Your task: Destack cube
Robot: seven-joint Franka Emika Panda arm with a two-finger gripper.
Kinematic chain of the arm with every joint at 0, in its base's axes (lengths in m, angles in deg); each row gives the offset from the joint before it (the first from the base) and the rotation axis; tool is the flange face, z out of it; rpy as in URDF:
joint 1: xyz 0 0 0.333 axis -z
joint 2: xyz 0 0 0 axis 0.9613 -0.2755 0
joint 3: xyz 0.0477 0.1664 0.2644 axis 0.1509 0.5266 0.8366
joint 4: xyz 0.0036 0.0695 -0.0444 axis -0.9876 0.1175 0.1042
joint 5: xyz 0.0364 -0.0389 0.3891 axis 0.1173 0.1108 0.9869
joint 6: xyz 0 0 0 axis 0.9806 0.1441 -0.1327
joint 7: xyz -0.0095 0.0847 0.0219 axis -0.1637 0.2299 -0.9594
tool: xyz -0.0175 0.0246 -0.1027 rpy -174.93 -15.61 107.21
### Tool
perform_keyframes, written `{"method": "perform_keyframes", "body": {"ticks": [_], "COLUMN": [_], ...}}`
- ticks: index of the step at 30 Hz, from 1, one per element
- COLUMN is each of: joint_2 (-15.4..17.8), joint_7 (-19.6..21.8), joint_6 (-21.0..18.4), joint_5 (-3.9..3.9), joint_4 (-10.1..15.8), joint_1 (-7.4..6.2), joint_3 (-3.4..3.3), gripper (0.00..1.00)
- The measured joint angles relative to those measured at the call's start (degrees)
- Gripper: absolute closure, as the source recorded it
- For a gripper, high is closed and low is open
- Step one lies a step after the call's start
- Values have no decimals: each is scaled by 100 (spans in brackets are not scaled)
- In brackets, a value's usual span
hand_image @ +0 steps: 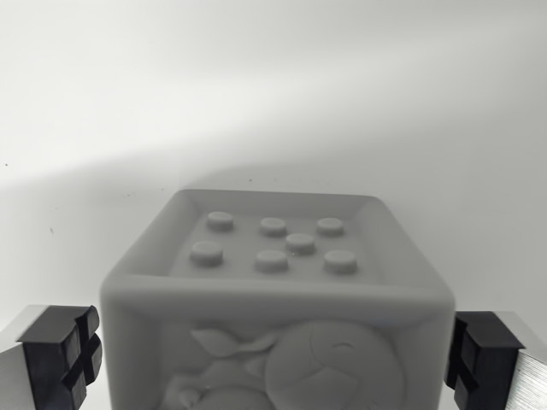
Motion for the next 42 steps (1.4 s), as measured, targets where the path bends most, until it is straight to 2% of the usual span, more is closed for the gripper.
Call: {"method": "perform_keyframes", "body": {"ticks": [8, 19, 28, 42], "joint_2": [212, 755, 1286, 2161], "joint_7": [3, 19, 60, 135], "joint_6": [-144, -555, -995, -1830], "joint_5": [0, -20, -88, -194], "joint_4": [53, 176, 259, 291], "joint_1": [-11, -59, -75, -74], "joint_3": [-13, -69, -104, -112], "gripper": [0, 0, 0, 0]}}
